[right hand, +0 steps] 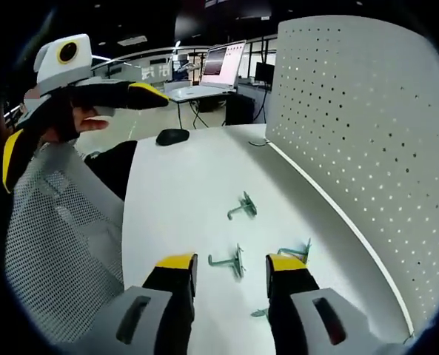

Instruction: Insert the hook assembly into the mounting plate slot until the hook locks in place.

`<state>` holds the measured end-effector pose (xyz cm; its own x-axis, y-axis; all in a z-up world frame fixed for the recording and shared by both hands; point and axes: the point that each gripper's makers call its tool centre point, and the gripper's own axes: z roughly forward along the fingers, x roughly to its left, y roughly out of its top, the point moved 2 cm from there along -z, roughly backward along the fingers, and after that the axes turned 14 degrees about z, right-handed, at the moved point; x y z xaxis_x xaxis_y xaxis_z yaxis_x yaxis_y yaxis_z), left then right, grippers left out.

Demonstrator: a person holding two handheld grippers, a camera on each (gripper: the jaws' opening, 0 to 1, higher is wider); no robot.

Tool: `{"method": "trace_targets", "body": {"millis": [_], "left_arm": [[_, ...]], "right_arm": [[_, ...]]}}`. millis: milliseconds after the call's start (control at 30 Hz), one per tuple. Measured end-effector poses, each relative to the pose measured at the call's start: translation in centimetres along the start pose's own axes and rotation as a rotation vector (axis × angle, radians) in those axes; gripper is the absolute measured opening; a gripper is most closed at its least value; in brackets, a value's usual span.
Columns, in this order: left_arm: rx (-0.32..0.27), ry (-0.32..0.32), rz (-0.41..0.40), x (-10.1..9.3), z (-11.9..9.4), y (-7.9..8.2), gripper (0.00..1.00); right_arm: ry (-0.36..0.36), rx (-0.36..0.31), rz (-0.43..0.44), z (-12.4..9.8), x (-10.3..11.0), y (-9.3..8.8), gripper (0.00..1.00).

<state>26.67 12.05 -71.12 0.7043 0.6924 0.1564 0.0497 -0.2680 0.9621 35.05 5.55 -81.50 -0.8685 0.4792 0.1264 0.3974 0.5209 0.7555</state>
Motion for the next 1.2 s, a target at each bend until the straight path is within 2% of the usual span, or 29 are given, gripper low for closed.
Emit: {"method": "trace_targets", "body": {"millis": [1200], "left_arm": [[0.011, -0.006, -0.003, 0.0, 0.0, -0.3, 0.93]], "right_arm": [[0.0, 0.107, -0.085, 4.6, -0.1, -0.6, 0.18]]}}
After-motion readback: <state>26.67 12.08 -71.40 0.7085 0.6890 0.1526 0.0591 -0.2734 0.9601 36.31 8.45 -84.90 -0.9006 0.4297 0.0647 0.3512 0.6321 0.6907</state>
